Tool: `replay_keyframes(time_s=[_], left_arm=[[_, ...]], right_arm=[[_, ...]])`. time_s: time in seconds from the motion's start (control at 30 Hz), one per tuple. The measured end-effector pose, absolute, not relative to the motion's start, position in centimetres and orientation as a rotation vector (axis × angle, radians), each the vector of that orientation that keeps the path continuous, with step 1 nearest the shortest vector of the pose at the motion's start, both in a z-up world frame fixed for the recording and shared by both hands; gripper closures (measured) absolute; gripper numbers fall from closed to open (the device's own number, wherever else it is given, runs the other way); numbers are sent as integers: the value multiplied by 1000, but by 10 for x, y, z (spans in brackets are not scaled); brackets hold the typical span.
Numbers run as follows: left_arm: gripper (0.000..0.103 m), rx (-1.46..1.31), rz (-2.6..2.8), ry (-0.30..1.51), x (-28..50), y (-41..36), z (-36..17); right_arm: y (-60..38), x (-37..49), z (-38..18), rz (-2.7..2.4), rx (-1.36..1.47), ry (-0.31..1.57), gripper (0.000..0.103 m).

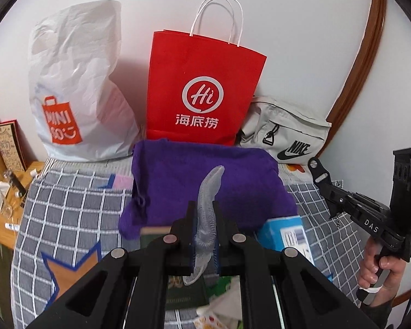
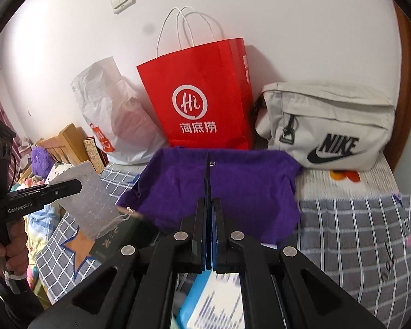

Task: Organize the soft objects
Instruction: 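Carry the clear bag onto the purple towel and open the left gripper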

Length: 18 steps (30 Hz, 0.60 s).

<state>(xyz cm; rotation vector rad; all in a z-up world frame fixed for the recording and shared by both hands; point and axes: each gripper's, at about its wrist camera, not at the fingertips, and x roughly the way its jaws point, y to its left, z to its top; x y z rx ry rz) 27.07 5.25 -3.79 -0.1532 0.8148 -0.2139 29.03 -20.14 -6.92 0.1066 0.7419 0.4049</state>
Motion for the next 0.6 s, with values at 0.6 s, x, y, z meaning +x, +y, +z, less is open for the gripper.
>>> replay_keyframes(time_s=[0.6], left_arm=[[93,-170,-247,933,393,43,-86]], right_arm=[[-208,413,-136,381,45,923,100]])
